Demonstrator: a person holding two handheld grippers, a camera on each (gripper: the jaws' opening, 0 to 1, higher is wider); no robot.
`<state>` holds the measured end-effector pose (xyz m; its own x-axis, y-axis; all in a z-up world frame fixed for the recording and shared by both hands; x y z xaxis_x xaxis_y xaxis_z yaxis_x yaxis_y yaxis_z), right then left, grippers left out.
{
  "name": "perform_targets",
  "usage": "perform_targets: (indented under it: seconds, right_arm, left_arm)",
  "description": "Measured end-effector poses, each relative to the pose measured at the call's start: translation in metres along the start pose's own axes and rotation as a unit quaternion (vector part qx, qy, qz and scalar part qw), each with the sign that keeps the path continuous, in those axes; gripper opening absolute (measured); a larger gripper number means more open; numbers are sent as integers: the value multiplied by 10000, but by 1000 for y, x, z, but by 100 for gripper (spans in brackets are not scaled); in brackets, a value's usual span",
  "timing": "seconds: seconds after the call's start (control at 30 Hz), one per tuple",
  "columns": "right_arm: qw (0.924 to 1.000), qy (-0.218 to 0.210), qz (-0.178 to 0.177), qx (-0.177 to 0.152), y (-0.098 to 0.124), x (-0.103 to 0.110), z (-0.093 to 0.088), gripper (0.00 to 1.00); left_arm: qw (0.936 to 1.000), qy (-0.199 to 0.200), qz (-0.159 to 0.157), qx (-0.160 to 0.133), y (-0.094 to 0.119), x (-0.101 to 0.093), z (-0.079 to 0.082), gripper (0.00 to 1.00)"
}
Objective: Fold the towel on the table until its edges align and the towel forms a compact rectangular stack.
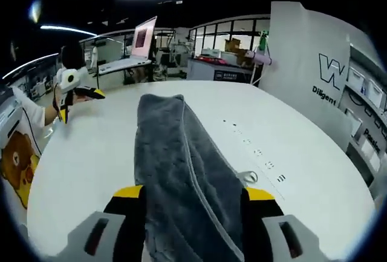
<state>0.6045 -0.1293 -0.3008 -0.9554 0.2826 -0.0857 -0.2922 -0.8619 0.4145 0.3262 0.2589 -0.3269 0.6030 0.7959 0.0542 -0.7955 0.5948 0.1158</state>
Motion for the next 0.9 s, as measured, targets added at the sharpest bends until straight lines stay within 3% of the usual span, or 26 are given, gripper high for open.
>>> perform_targets:
  seconds: [0.33,0.57,0.63,0.73,0.9]
  right_arm:
    - [9996,-6,261,85,-26,-8,-13,31]
    - [9992,128,358,122,-32,-7,-19,17]
    - [9991,213,362,98,-33,-6,-20,9]
    - [9990,273,337,67,-32,-6,-20,3]
    - [9989,441,185,-10,-28,-7,-11,2]
  left_arm:
    - [10000,23,-15,8,-3,1,-2,99]
    - [10000,36,-15,-17,-4,0,-2,99]
    - [10000,37,-18,-30,-4,0,-1,99]
    - [10000,34,-30,-45,-5,-1,-1,99]
    - [10000,40,-39,-47,-5,-1,-1,99]
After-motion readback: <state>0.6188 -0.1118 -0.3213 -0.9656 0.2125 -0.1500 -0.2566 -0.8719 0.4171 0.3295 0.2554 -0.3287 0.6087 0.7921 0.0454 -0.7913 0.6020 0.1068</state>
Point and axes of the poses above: the point that each gripper's makers call its tool centre point, and the gripper's own axes: y roughly backward along the fingers, x roughly to its left, z roughly out of its top, the point moved 10 cm from there along y, roughly backward along the fingers, and after that the axes turned 12 degrees about -x, right-handed, at the moved point
